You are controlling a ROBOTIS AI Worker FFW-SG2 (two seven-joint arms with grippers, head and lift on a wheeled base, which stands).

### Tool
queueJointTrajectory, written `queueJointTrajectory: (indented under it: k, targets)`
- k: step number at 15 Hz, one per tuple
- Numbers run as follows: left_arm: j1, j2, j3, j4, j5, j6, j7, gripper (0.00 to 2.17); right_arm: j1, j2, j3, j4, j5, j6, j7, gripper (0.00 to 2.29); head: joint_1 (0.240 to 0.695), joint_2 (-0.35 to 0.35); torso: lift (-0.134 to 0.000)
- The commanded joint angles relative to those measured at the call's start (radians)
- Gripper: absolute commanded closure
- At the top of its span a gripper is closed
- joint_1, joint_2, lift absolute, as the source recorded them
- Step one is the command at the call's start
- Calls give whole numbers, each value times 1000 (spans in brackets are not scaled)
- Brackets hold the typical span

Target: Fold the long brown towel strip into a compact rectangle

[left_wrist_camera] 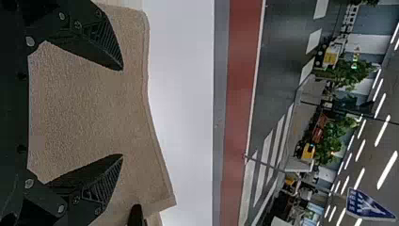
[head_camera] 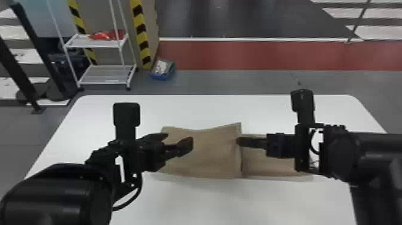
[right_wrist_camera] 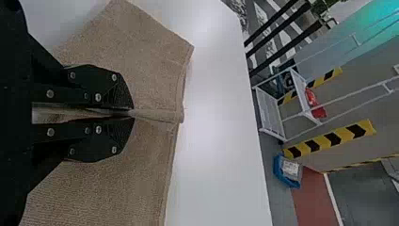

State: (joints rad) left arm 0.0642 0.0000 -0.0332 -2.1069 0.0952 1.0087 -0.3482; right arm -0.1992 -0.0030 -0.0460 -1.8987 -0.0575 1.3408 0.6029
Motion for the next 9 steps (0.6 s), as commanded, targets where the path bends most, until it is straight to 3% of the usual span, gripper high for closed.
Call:
queueJointTrajectory:
  k: [1, 3, 6, 8, 9]
  targets:
    - [-1, -3, 4, -8, 5, 0, 0, 269, 3, 4, -35, 21, -4, -47, -5, 1025, 695, 2, -124]
    - [0, -3, 13, -18, 6, 0, -2, 269, -8, 4, -83, -39, -18, -1, -2, 1025, 695, -8, -124]
    - [2, -3, 13, -18, 8, 0, -2, 269, -5, 4, -104, -2, -11, -10, -8, 1025, 695, -31, -124]
    - [2, -3, 15, -22, 8, 9, -2, 269, -2, 4, -166, -68, -74, 82, -11, 1021, 695, -39, -124]
    - [5, -3, 13, -24, 8, 9, -2, 269, 7, 4, -170, -39, -50, 79, -12, 1021, 695, -41, -124]
